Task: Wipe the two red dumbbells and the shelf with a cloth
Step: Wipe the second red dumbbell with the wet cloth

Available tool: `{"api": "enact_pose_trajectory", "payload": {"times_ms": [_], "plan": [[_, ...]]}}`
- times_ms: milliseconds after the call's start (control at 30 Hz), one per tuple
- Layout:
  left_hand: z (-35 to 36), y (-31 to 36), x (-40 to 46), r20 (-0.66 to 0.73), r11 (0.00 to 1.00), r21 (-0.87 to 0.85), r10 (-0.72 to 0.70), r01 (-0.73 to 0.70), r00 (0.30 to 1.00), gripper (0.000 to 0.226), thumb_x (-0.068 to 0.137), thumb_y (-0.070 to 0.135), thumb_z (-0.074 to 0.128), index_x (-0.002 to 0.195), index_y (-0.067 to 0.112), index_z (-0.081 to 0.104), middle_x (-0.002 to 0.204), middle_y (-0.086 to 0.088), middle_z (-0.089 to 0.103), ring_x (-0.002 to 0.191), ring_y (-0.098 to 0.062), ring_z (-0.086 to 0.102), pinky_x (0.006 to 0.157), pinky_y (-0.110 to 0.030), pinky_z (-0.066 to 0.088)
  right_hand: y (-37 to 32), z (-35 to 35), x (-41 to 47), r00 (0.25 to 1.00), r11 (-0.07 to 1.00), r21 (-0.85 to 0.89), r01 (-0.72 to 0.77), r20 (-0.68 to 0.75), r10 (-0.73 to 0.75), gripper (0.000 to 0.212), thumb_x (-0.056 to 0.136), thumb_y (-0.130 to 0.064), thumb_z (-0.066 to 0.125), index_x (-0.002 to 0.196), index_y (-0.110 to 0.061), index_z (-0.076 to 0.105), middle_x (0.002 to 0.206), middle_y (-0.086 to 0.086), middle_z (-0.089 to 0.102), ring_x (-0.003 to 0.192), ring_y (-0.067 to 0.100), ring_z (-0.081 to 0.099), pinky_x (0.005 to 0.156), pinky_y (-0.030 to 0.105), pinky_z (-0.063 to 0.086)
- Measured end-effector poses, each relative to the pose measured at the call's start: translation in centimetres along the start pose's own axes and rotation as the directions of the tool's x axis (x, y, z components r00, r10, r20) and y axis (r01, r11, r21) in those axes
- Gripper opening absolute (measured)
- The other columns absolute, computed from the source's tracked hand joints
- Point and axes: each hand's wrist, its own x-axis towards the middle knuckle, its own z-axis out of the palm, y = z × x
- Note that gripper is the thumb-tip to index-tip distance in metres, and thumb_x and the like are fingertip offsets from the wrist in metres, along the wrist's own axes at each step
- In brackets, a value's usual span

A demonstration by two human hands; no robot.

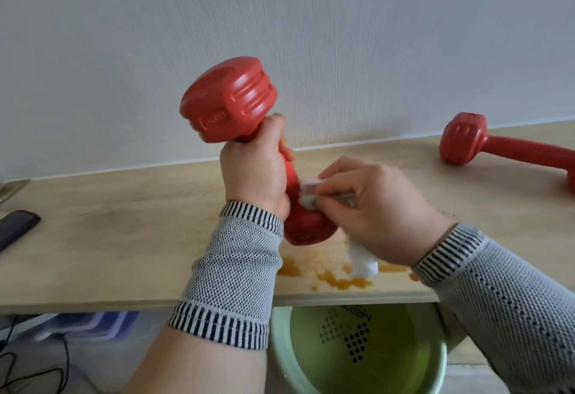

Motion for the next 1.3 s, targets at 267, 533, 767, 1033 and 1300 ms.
{"api": "enact_pose_trajectory", "payload": {"times_ms": [267,533,767,1033,1300], "plan": [[0.0,-0.2,-0.3,-0.017,0.997,0.081,0.011,-0.010,1.000,0.039,0.071,0.018,0.063,0.036,0.019,0.047,0.041,0.002,0.044,0.042,-0.016,0.039,0.050,-0.028,0.034,-0.5,0.3,-0.5,0.990,0.995,-0.058,0.080,0.119,-0.073,0.021,0.084,-0.034,0.061,0.086,-0.022,0.077,0.093,-0.008,0.064,0.072,0.011,0.062,0.070,0.020,0.046],[0.0,0.2,-0.4,-0.012,0.998,0.057,0.033,-0.032,0.999,0.039,0.073,0.017,0.063,0.036,0.022,0.051,0.041,0.006,0.045,0.043,-0.015,0.040,0.053,-0.030,0.035,-0.7,-0.2,-0.7,0.987,0.998,-0.019,0.067,0.149,-0.064,0.016,0.083,-0.032,0.064,0.090,-0.025,0.076,0.094,-0.010,0.060,0.076,0.011,0.062,0.072,0.018,0.045],[0.0,0.3,-0.3,-0.020,0.997,0.051,0.054,-0.053,0.998,0.044,0.079,0.009,0.063,0.040,0.020,0.048,0.041,0.004,0.044,0.043,-0.015,0.040,0.051,-0.028,0.035,0.1,-1.2,-0.2,0.995,0.999,-0.043,0.013,0.096,-0.009,0.011,0.084,-0.022,0.068,0.091,-0.024,0.075,0.096,-0.011,0.058,0.077,0.008,0.059,0.071,0.021,0.047],[-0.1,0.6,-0.5,0.084,0.999,-0.053,-0.007,0.012,0.996,0.041,0.074,0.011,0.063,0.038,0.021,0.045,0.042,0.001,0.041,0.047,-0.018,0.037,0.056,-0.034,0.032,0.7,-1.7,0.5,0.996,0.999,0.003,-0.034,0.080,0.034,0.012,0.085,-0.024,0.067,0.094,-0.027,0.075,0.095,-0.011,0.061,0.082,0.006,0.060,0.077,0.017,0.045],[-0.2,0.8,-0.8,0.228,0.988,-0.140,-0.035,0.069,0.973,0.039,0.076,0.014,0.062,0.040,0.021,0.049,0.042,0.003,0.040,0.041,-0.014,0.038,0.053,-0.031,0.033,0.2,-2.0,0.5,0.992,0.993,0.072,-0.096,0.091,0.090,0.015,0.084,-0.031,0.063,0.092,-0.025,0.075,0.093,-0.014,0.063,0.086,0.006,0.061,0.083,0.028,0.047]]}}
